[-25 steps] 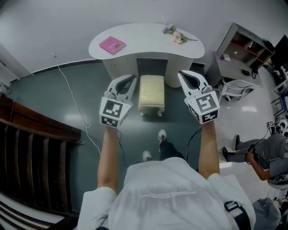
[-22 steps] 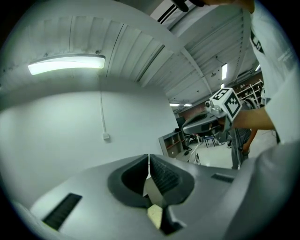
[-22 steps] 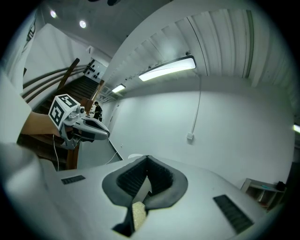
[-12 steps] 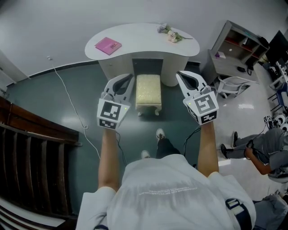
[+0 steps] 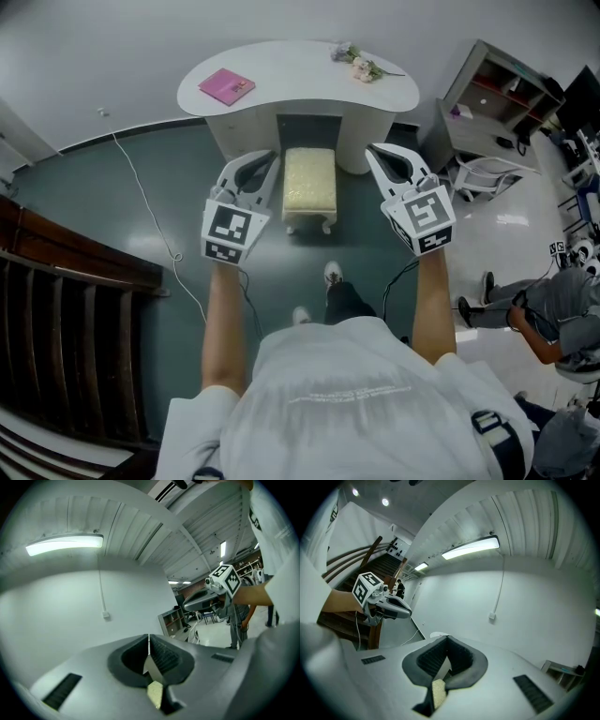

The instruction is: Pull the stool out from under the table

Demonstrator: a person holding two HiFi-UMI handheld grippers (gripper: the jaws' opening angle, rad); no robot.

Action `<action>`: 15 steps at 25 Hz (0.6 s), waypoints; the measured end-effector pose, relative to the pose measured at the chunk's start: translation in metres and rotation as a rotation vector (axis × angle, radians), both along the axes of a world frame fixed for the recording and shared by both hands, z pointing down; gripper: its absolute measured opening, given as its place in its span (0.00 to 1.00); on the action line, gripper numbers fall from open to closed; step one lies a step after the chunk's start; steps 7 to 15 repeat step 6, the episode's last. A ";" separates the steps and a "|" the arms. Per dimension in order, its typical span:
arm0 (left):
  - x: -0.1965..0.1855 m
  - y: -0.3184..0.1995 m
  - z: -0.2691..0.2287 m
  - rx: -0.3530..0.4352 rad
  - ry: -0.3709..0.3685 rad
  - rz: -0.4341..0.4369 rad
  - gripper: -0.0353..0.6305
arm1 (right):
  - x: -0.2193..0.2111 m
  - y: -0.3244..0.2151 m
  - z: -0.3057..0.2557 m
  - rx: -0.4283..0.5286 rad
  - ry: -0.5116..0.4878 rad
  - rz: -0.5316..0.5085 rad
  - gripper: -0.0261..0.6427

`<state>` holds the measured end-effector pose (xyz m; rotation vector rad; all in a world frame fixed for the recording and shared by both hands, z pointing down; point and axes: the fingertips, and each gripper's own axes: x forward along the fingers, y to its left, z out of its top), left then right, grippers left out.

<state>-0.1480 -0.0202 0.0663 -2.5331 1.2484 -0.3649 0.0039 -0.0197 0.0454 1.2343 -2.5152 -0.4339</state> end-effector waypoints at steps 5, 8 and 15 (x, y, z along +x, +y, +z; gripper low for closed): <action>-0.004 -0.001 0.004 -0.009 -0.006 -0.003 0.09 | -0.002 -0.002 0.003 -0.003 -0.001 0.003 0.06; -0.004 -0.001 0.005 -0.011 -0.006 -0.003 0.09 | -0.002 -0.002 0.004 -0.004 -0.001 0.004 0.06; -0.004 -0.001 0.005 -0.011 -0.006 -0.003 0.09 | -0.002 -0.002 0.004 -0.004 -0.001 0.004 0.06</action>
